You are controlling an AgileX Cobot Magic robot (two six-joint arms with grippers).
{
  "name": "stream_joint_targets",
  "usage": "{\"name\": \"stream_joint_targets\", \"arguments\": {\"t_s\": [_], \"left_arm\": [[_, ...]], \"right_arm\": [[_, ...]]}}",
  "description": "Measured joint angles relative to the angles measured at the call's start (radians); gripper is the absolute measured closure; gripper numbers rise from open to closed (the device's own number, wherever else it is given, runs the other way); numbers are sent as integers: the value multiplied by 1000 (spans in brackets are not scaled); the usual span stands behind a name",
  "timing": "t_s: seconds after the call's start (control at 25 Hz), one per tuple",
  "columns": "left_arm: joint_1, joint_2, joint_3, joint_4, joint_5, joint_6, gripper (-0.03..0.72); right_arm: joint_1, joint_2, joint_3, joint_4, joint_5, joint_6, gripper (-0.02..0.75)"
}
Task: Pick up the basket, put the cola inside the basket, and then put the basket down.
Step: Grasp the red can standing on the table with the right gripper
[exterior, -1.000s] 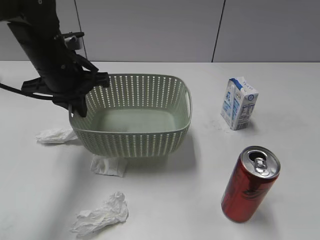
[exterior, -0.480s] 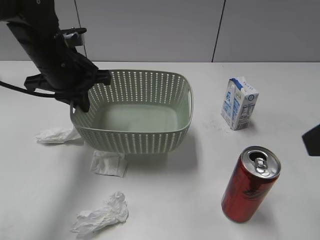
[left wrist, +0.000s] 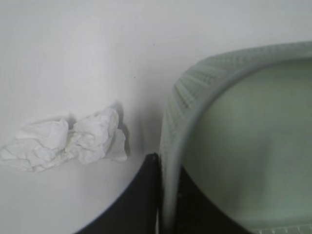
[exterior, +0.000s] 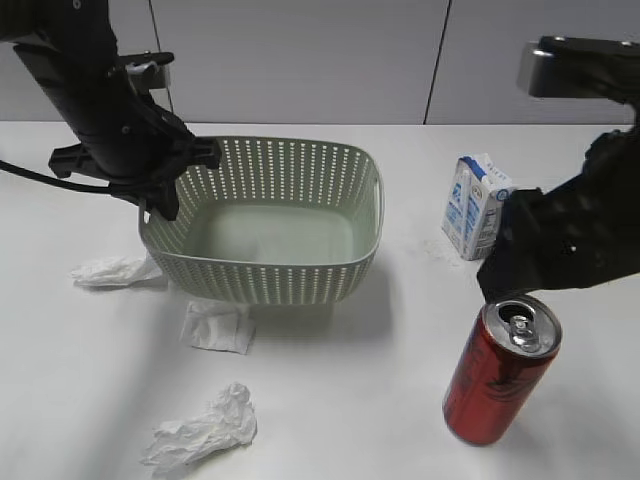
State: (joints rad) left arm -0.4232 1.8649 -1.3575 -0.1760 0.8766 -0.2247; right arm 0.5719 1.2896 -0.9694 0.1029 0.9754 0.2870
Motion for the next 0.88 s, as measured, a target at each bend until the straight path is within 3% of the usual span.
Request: {"name": "stream_joint_targets", "arguments": {"t_s": [0.36,0.88], "left_arm": [[0,0,0,15,-4,2,686],[0,0,0,12,-4,3,686]], "right_arm": [[0,154,-2,-21,-18,18,101],[0,195,40,-28,2,56,101]]}}
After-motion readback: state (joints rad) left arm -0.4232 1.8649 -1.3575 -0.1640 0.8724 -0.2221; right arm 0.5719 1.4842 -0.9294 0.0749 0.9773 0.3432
